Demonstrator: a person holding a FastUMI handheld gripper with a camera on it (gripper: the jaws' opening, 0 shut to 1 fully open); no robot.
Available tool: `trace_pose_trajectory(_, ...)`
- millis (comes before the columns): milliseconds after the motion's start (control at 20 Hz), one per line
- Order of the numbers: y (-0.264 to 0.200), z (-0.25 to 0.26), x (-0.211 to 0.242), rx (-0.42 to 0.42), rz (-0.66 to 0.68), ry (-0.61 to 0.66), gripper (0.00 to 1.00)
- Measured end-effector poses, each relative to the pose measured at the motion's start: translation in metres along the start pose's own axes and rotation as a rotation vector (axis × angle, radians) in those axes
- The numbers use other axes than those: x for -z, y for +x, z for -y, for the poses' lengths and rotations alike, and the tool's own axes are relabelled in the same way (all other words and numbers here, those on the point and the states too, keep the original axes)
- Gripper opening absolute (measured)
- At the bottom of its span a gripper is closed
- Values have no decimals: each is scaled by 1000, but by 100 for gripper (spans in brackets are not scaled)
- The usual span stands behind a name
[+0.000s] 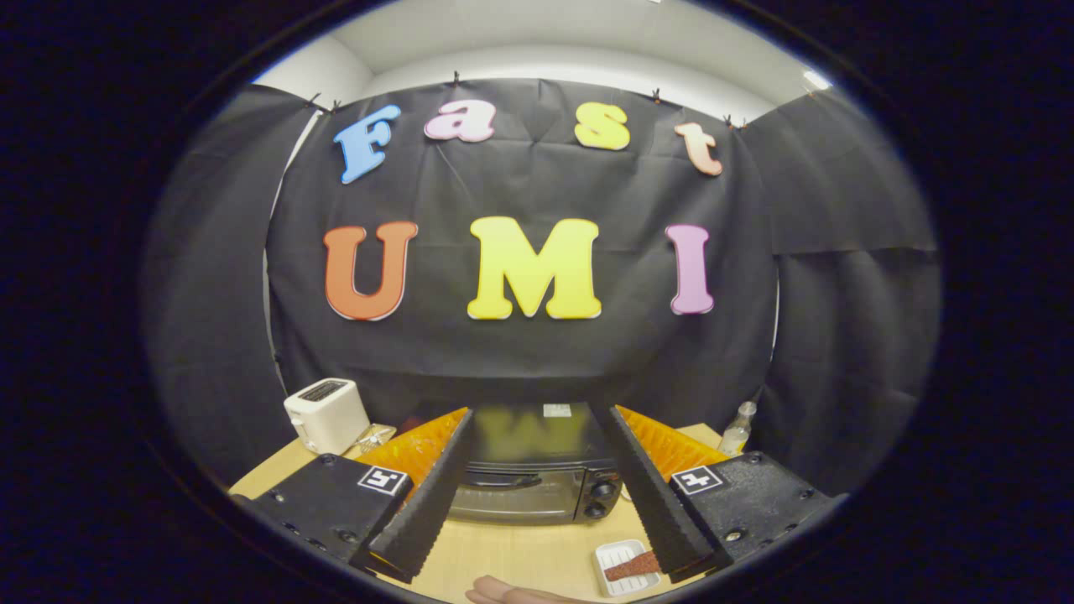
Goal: Open the toaster oven, put the food inside, and close the toaster oven door.
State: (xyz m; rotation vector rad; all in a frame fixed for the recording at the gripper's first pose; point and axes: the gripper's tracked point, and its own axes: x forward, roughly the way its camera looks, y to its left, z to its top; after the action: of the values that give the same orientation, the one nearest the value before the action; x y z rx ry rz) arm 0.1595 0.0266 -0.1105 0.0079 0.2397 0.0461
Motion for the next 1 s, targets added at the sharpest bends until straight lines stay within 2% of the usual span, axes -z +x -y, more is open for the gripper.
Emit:
trace_pose_trajectory(200,59,-8,42,-17,-146,-25,100)
trace_pose_trajectory(450,104,-32,81,-41,-245,-27,99)
trace_pose_trajectory(750,115,-49,107,-57,-323,-10,99)
trace_pose_trajectory(1000,118,-52,108,-83,-341,-55,99)
